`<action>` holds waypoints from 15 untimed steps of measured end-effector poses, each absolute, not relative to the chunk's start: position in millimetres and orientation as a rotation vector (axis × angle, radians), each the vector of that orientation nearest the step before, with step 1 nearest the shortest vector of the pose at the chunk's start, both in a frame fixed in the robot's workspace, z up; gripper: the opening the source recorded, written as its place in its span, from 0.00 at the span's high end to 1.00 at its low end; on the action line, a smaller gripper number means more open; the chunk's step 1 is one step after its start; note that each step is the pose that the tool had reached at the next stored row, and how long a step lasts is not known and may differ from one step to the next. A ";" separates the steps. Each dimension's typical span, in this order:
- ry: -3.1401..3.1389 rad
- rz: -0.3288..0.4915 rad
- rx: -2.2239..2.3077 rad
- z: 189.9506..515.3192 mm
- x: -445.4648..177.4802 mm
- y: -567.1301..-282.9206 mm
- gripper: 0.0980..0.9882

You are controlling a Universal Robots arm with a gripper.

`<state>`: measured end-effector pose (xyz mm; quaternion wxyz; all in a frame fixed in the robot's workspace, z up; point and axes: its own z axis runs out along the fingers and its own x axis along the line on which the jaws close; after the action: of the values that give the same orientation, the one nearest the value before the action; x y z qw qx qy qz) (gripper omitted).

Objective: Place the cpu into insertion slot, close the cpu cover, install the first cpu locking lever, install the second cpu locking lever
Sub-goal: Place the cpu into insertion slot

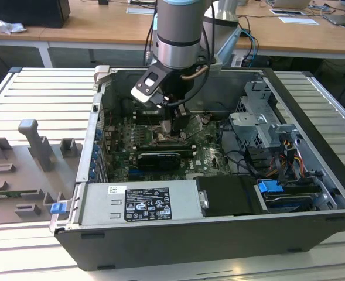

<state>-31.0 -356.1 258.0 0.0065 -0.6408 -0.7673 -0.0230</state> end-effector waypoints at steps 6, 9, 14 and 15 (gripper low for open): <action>-2.392 -0.059 -1.999 251.0 -30.7 -353.0 0.51; -2.392 -0.057 -1.998 250.2 -29.3 -350.2 0.51; -2.391 -0.057 -1.999 247.8 -27.3 -343.6 0.51; -2.391 -0.057 -2.000 247.3 -27.3 -342.5 0.51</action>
<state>-27.3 -342.5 247.3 0.0122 -0.6415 -0.7668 -0.0183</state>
